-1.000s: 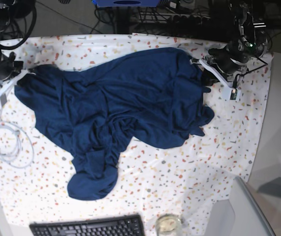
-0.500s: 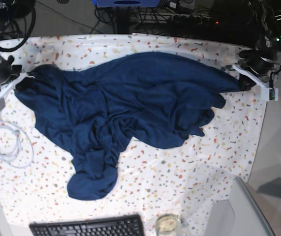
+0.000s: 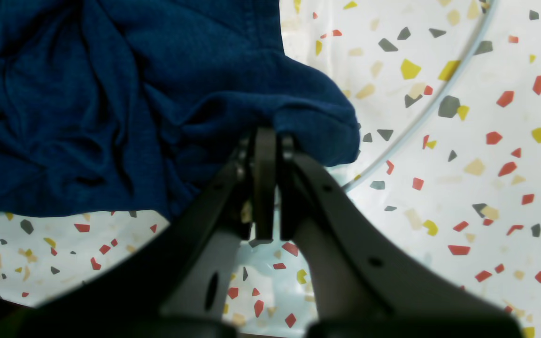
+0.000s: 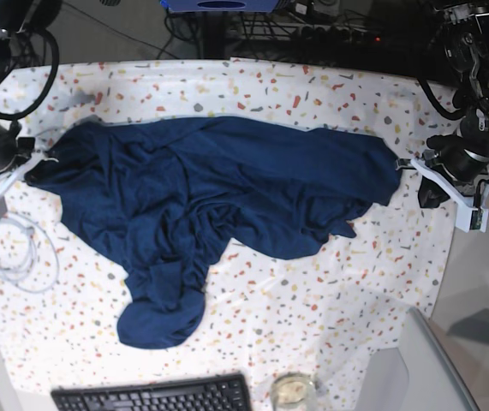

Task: Layout the t-shirt on the table in an organized manner, then fold the t-shirt properly
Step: 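Hold the shirt stretched between both grippers and lower it onto the table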

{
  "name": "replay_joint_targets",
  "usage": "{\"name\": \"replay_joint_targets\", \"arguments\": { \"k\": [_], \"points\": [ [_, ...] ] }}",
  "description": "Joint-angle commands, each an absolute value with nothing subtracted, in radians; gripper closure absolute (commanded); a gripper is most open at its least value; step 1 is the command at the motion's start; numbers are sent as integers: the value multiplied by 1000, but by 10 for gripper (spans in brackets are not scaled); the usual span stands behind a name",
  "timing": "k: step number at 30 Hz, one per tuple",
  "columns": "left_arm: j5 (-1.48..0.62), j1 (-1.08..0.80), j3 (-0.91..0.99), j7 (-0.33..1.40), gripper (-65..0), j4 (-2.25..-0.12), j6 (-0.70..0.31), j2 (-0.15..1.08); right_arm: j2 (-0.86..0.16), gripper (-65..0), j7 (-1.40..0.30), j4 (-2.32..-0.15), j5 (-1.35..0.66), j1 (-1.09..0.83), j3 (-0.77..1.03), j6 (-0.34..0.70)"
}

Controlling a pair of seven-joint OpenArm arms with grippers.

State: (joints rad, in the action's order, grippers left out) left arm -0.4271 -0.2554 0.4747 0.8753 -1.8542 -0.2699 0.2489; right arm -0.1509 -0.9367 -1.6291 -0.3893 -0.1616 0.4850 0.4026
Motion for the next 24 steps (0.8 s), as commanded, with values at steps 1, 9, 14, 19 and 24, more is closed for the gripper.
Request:
{"name": "replay_joint_targets", "arguments": {
  "k": [1,9,14,19,24],
  "points": [
    [-437,-249,489,854,0,-1868,-268,265,-163,0,-924,-1655,-400,-153,492,404],
    [-437,-225,438,857,0,-1839,-268,300,-165,0,-929,-1653,-400,-117,490,404],
    [-446,-240,441,848,0,-1692,-268,277,-162,0,-924,-1646,-400,-143,486,404],
    [-446,-223,555,684,-92,-1466,-268,189,-162,0,-924,-1613,-400,-148,490,404],
    [-446,-217,549,647,-434,-1429,-271,153,-162,0,-924,-1604,-400,-156,489,404]
  ]
}}
